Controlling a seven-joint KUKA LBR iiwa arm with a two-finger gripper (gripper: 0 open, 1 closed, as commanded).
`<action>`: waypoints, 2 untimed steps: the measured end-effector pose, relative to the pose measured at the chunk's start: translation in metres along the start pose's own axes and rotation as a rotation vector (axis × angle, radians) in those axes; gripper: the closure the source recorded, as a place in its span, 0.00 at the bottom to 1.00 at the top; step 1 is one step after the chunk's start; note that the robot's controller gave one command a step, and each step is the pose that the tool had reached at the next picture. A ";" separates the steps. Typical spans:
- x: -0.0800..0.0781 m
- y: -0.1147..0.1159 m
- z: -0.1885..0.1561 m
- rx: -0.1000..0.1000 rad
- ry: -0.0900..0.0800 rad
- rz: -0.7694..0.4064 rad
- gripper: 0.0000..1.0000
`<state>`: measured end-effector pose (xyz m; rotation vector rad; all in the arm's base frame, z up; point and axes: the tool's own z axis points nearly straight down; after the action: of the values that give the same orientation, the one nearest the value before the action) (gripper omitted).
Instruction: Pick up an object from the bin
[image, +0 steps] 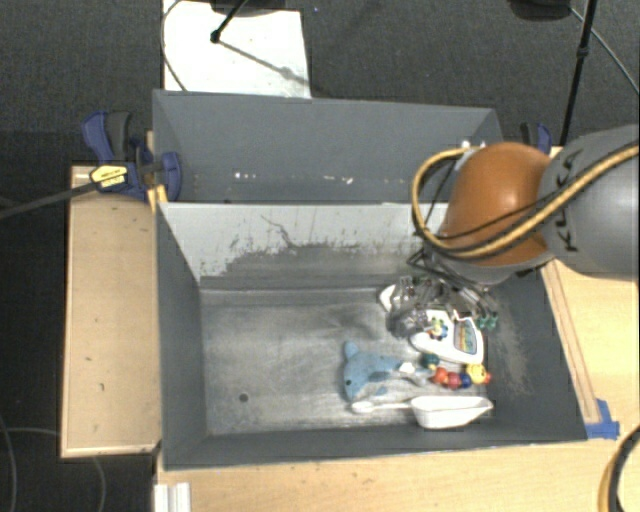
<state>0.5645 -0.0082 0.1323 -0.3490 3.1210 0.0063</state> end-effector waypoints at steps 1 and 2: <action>0.012 -0.004 -0.039 0.002 0.008 -0.005 1.00; 0.006 -0.015 -0.064 0.007 -0.015 0.000 1.00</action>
Offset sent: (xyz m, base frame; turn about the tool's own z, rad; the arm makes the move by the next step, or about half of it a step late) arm 0.0002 -0.0362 -0.0065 0.0093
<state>0.5615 -0.0247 0.1966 -0.3472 3.1057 -0.0024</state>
